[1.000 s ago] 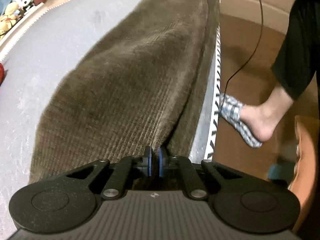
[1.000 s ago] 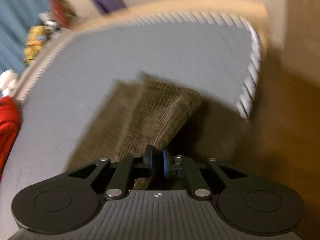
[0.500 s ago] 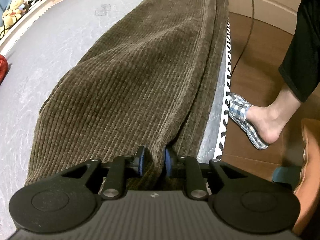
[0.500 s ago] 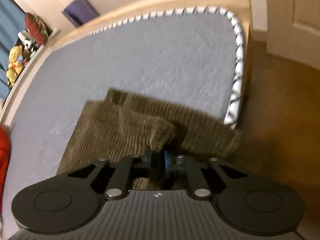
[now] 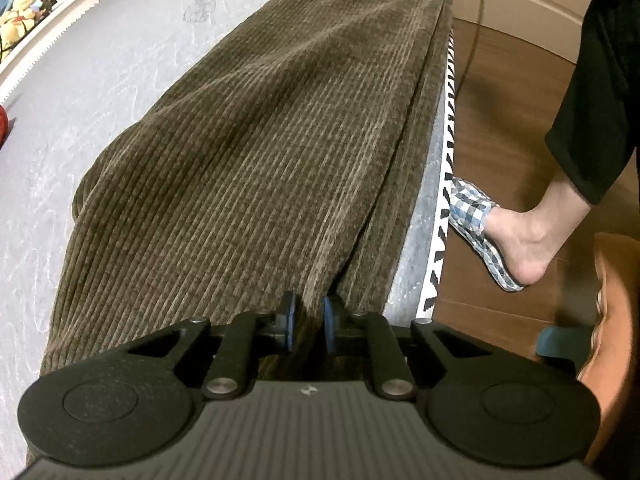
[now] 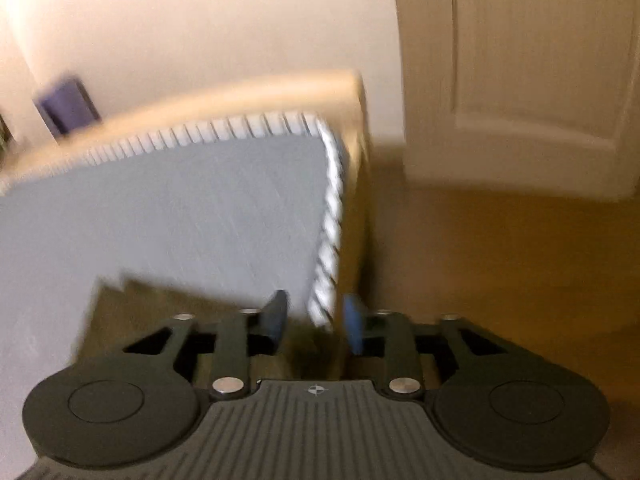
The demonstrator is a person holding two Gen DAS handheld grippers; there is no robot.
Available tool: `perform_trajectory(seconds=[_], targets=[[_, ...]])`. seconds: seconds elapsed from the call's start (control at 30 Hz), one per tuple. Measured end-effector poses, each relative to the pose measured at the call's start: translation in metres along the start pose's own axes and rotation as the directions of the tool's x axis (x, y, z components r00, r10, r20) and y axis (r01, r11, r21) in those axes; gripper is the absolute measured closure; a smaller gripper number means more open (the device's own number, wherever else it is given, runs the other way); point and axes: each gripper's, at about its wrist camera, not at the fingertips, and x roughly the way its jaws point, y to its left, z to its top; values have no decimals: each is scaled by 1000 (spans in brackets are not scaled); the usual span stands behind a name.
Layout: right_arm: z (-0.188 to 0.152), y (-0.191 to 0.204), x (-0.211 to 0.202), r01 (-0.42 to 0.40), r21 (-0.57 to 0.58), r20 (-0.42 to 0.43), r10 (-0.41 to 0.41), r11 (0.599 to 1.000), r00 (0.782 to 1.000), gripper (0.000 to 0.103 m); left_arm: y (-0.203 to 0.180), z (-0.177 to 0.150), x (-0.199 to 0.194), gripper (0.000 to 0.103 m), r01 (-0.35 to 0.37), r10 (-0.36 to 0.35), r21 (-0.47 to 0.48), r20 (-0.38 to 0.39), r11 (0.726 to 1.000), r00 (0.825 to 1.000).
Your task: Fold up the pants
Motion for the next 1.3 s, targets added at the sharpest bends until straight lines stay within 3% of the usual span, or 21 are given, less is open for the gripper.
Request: perform_trajectory(seconds=[0.07, 0.1, 0.17, 0.23, 0.3, 0.37, 0.47, 0.57, 0.63, 0.7, 0.77, 0.83, 0.87, 0.9, 0.93, 1.0, 1.07, 1.13, 1.2, 1.23, 1.3], targets=[[-3, 18, 1, -183, -48, -20, 182, 982, 983, 45, 0, -1, 0, 88, 3, -3, -2, 1, 1000, 1000], [-7, 28, 5, -274, -76, -58, 270, 959, 961, 44, 1, -1, -1, 88, 6, -6, -4, 3, 1000, 1000], [-21, 53, 16, -386, -118, -149, 368, 915, 918, 41, 4, -1, -4, 84, 22, -22, -22, 12, 1000, 1000], [-36, 77, 31, -441, -143, -260, 396, 886, 880, 41, 10, -2, -8, 81, 38, -36, -56, 32, 998, 999], [-48, 97, 41, -447, -171, -295, 388, 878, 873, 40, 17, -4, -15, 79, 55, -48, -96, 70, 994, 996], [-59, 116, 48, -461, -205, -322, 385, 863, 865, 37, 29, -8, -26, 70, 90, -69, -161, 130, 983, 989], [-68, 139, 58, -470, -263, -341, 375, 842, 862, 37, 56, -20, -45, 68, 100, -37, -290, 216, 952, 976], [-79, 153, 63, -400, -319, -357, 282, 860, 891, 37, 86, -38, -58, 68, 62, 42, -420, 234, 905, 971], [-83, 161, 58, -373, -357, -330, 258, 857, 908, 36, 102, -55, -60, 68, 24, 83, -487, 197, 873, 977], [-85, 170, 54, -343, -393, -311, 228, 853, 923, 36, 109, -73, -51, 68, -41, 105, -524, 93, 851, 990], [-87, 173, 53, -329, -412, -302, 214, 850, 929, 34, 106, -94, -29, 69, -101, 83, -535, -58, 839, 995], [-90, 175, 51, -323, -432, -294, 207, 842, 933, 34, 91, -100, -32, 68, -110, 109, -482, -31, 869, 994], [-91, 176, 53, -322, -436, -294, 205, 840, 934, 34, 86, -102, -36, 68, -105, 108, -472, -19, 876, 994], [-90, 175, 51, -320, -436, -292, 204, 841, 934, 34, 86, -105, -42, 68, -92, 102, -494, -6, 865, 995], [-90, 176, 52, -317, -432, -292, 202, 844, 935, 33, 88, -108, -49, 66, -81, 102, -528, 11, 845, 995], [-90, 175, 52, -311, -424, -291, 197, 851, 936, 33, 91, -116, -72, 54, -114, 181, -588, 57, 801, 982], [-91, 177, 49, -302, -424, -286, 190, 854, 939, 32, 98, -127, -92, 27, -172, 290, -652, 77, 738, 954], [-92, 180, 51, -298, -428, -284, 187, 853, 941, 32, 110, -144, -107, 23, -237, 393, -732, 45, 638, 919], [-93, 180, 47, -296, -429, -283, 184, 854, 941, 32, 120, -160, -109, 23, -288, 432, -786, -30, 547, 901], [-94, 180, 46, -298, -428, -286, 185, 854, 940, 32, 122, -167, -108, 22, -307, 434, -802, -66, 512, 898], [-96, 180, 43, -304, -426, -293, 187, 852, 937, 32, 122, -178, -100, 16, -341, 422, -813, -131, 472, 897]])
